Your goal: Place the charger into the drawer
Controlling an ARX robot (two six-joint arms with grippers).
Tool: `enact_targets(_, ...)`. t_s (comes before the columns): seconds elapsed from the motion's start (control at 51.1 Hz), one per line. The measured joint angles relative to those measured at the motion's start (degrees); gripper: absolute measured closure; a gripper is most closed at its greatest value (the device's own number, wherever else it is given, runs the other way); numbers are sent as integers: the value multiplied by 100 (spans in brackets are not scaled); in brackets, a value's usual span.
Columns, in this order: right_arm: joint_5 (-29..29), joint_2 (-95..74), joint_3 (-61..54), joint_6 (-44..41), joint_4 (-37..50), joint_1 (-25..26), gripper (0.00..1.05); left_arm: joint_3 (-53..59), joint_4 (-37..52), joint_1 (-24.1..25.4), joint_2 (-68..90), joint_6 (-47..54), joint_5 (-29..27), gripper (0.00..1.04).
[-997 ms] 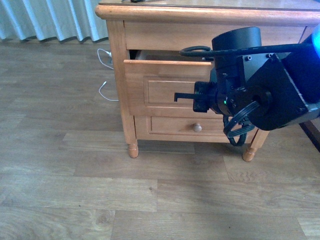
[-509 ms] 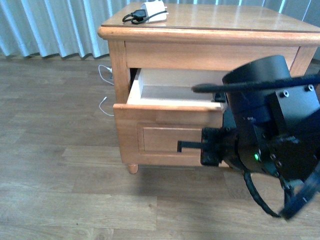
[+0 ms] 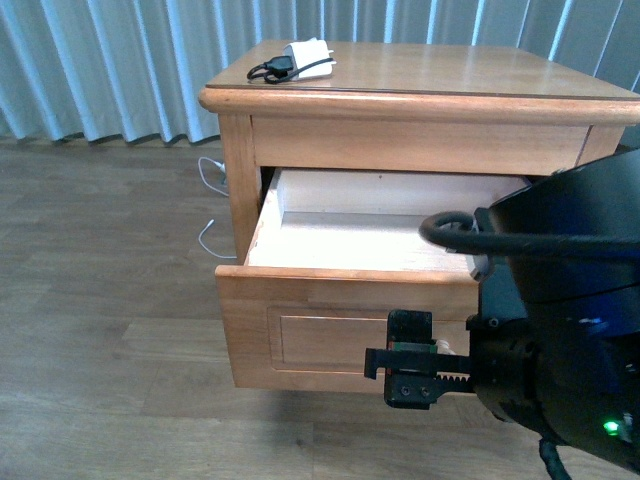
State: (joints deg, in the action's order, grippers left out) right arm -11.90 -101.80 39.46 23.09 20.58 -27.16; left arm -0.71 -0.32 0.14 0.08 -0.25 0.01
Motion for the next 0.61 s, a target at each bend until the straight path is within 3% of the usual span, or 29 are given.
enact_targets(0.117, 114, 680, -181, 0, -205, 109, 6, 0, 0, 0, 0, 0, 0, 6)
enact_targets(0.391, 726, 2496, -636, -302, -1034, 710, 8, 0, 0, 0, 0, 0, 0, 6)
enact_targets(0.606, 1366, 4183, -1003, -1003, -1401, 1342, 8, 0, 0, 0, 0, 0, 0, 6)
